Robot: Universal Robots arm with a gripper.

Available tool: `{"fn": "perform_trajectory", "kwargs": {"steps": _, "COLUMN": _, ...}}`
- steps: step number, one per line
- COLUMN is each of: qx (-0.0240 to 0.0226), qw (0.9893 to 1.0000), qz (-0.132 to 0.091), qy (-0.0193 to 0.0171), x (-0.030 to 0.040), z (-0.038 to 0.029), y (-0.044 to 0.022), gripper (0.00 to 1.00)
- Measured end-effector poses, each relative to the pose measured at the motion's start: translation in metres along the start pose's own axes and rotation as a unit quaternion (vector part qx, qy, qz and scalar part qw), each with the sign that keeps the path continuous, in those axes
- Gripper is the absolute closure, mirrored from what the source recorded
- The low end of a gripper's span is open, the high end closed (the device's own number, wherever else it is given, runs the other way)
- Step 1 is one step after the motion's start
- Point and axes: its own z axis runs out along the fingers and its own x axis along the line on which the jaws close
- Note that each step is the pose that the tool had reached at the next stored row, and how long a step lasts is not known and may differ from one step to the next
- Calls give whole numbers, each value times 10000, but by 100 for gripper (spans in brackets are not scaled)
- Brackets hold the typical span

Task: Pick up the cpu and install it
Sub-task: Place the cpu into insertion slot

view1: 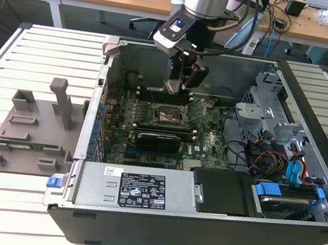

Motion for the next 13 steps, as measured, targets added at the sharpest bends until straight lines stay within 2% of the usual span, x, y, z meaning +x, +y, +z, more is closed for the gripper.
{"fn": "perform_trajectory", "kwargs": {"steps": 4, "qx": 9, "qw": 9997, "qz": 258, "qy": 14, "x": 0, "z": 3, "y": 0, "gripper": 45}}
{"fn": "perform_trajectory", "kwargs": {"steps": 7, "qx": 16, "qw": 9990, "qz": 451, "qy": 23, "x": 0, "z": 5, "y": 0, "gripper": 45}}
{"fn": "perform_trajectory", "kwargs": {"steps": 9, "qx": 23, "qw": 9977, "qz": 683, "qy": 37, "x": 0, "z": 8, "y": 1, "gripper": 45}}
{"fn": "perform_trajectory", "kwargs": {"steps": 11, "qx": 30, "qw": 9958, "qz": 914, "qy": 51, "x": 1, "z": 11, "y": 1, "gripper": 45}}
{"fn": "perform_trajectory", "kwargs": {"steps": 13, "qx": 30, "qw": 9958, "qz": 914, "qy": 51, "x": 0, "z": 11, "y": 1, "gripper": 45}}
